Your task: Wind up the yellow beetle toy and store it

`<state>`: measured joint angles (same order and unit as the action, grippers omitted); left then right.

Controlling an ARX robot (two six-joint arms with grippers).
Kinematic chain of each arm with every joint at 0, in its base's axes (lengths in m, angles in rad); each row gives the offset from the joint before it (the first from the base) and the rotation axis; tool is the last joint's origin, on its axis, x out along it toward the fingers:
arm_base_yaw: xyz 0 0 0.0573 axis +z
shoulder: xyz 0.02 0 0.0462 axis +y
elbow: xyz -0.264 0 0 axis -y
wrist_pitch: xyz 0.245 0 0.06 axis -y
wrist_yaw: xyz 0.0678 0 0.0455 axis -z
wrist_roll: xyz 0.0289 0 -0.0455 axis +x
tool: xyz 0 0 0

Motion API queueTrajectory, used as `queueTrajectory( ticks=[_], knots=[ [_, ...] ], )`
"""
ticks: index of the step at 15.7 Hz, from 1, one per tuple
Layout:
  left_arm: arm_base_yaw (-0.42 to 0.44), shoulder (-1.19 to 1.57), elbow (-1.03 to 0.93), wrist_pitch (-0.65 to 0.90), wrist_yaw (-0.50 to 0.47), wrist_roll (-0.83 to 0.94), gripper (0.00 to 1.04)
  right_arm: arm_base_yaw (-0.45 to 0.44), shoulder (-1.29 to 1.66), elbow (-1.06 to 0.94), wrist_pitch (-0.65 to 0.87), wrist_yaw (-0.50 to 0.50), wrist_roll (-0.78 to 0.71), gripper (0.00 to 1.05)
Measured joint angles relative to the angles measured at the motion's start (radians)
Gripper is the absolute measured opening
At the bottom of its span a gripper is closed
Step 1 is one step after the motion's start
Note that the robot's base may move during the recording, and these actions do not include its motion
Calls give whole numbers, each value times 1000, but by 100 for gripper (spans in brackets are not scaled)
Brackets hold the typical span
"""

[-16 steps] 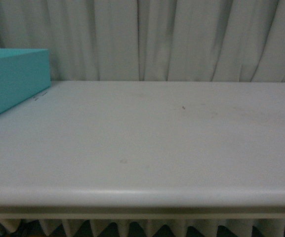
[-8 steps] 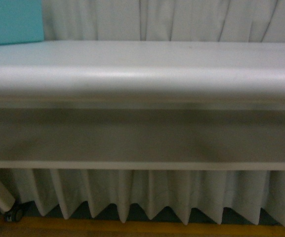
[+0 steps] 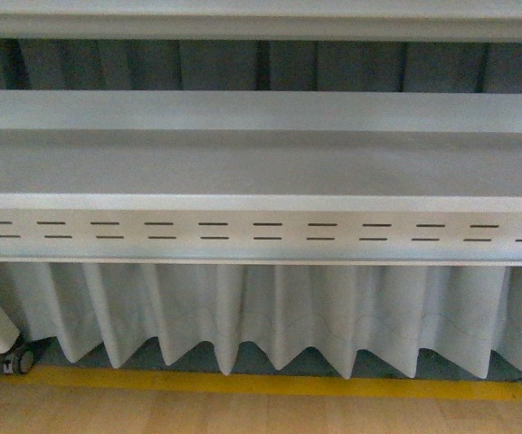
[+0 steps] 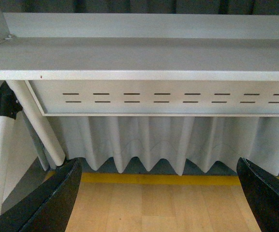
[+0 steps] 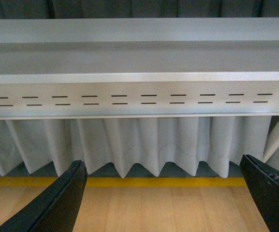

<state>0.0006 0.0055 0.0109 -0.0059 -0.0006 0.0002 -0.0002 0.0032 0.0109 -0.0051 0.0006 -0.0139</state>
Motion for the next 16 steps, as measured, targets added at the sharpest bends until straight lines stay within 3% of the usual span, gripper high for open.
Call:
queueTrajectory(
  ticks=[16],
  knots=[
    [0,0,0,1,0,0,98,0,0,0,0,0,0,98]
  ],
)
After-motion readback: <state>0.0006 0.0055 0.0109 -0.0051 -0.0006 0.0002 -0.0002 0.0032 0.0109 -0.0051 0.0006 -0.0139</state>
